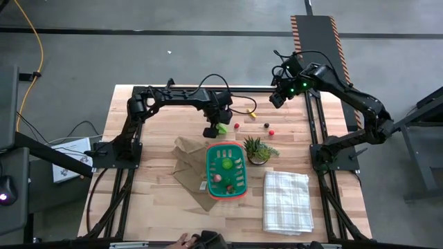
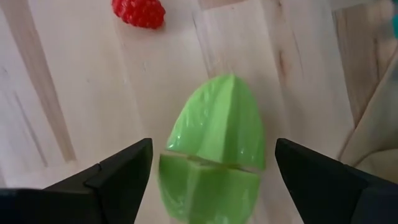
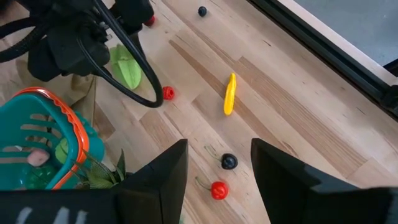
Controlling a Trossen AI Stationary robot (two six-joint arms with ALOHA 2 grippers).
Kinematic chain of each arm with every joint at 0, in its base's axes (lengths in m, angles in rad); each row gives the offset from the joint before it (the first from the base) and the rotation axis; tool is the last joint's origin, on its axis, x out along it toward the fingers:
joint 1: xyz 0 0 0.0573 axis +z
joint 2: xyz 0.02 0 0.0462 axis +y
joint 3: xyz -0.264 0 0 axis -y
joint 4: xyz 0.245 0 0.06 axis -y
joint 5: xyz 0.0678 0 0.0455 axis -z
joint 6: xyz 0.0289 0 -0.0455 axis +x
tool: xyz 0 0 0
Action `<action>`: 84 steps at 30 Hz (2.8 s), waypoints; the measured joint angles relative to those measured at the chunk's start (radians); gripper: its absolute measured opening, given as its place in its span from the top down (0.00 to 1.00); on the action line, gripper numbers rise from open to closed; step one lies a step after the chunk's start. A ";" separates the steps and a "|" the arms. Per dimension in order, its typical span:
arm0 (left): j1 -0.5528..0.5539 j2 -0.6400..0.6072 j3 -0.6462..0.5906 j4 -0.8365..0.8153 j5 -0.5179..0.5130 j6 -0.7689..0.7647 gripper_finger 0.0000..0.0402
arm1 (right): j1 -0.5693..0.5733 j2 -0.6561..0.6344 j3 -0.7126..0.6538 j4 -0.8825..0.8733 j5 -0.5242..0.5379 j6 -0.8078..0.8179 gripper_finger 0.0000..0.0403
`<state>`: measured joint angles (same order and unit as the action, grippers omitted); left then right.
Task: Pick and placing Produce into tupperware
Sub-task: Put the green starfruit into the green basket
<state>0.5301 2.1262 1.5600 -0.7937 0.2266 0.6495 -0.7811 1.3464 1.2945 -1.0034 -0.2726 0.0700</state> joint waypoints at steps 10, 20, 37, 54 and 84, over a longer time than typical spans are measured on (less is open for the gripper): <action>0.000 0.014 0.000 0.007 -0.003 -0.002 0.19 | 0.000 0.000 0.000 0.026 0.000 0.000 0.59; 0.000 0.018 0.000 0.008 -0.018 -0.003 0.19 | 0.000 0.000 0.000 0.026 0.000 0.000 0.59; 0.001 0.018 0.000 0.018 -0.054 -0.001 0.37 | 0.000 0.000 0.000 0.027 0.000 0.001 0.59; 0.001 0.017 0.000 0.014 -0.056 -0.001 0.42 | 0.000 0.000 0.000 0.030 0.000 0.001 0.59; 0.000 0.001 0.211 -0.112 -0.109 -0.033 0.42 | 0.000 -0.022 0.001 0.112 -0.031 -0.006 0.59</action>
<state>0.5301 2.1273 1.7711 -0.9059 0.1181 0.6169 -0.7810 1.3242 1.2952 -0.8915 -0.3033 0.0638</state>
